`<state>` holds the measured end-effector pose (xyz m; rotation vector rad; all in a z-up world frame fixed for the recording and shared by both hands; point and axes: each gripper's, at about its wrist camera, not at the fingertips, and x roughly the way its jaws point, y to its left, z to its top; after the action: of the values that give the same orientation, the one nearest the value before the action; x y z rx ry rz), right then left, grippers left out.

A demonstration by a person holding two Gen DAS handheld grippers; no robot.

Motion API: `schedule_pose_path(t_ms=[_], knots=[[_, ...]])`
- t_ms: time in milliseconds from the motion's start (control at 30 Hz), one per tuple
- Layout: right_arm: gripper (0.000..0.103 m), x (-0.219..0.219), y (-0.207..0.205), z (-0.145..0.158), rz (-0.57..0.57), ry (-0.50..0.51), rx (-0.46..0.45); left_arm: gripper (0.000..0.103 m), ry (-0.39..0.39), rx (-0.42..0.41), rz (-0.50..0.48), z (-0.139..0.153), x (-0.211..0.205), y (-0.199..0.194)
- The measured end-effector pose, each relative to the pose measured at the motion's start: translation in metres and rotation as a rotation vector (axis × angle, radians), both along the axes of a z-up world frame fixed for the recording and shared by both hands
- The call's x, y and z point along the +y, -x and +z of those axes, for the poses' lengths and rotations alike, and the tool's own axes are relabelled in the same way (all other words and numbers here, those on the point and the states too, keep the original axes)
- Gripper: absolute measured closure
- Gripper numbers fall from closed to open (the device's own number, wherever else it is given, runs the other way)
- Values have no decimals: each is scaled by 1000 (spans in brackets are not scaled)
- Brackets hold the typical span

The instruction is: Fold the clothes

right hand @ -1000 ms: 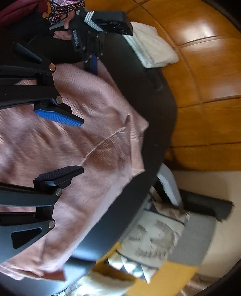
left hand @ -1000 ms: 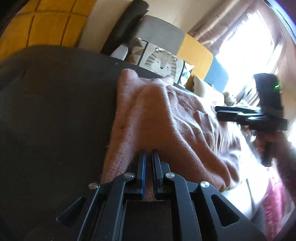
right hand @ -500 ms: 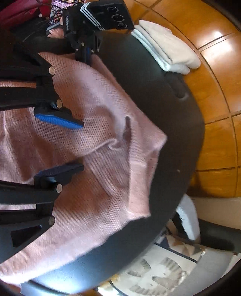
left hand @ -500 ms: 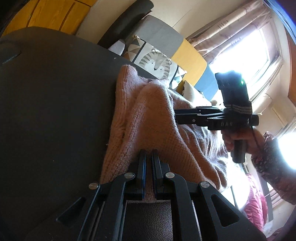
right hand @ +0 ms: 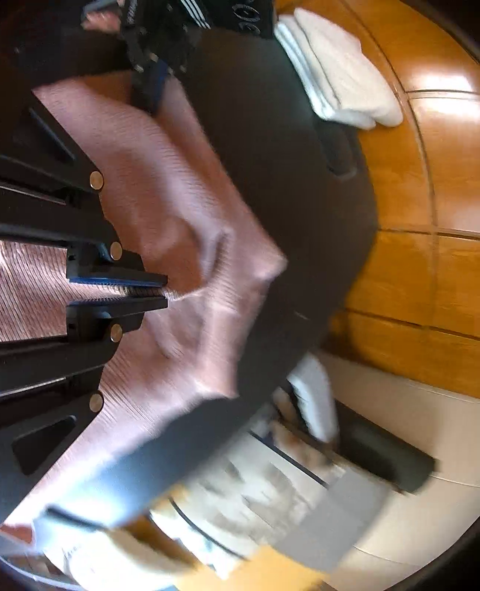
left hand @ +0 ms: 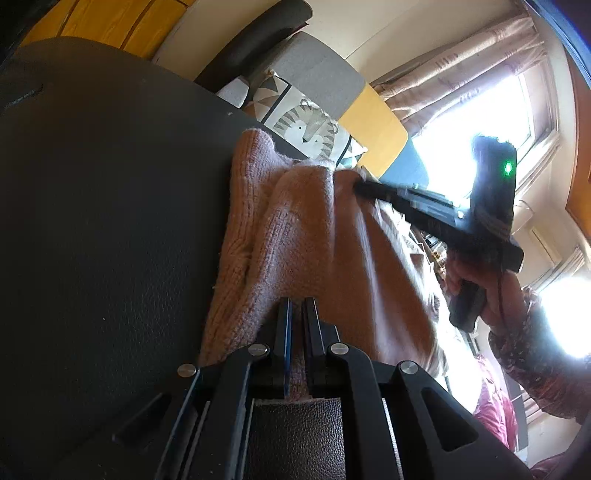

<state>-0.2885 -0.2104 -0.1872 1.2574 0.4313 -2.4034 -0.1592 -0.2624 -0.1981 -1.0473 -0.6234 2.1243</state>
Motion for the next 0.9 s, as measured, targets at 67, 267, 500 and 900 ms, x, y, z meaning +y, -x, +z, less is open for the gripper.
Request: schedule_pose_path(t_ms=[67, 267, 500, 900], knots=[[100, -2, 2, 4, -22, -34, 47, 95, -2, 0, -1, -1, 0, 1], [103, -8, 8, 14, -86, -127, 179, 95, -12, -4, 0, -3, -2, 5], [97, 13, 13, 9, -65, 193, 29, 95, -21, -8, -1, -4, -4, 9], [77, 26, 29, -8, -83, 401, -180, 95, -29, -12, 0, -3, -4, 13]])
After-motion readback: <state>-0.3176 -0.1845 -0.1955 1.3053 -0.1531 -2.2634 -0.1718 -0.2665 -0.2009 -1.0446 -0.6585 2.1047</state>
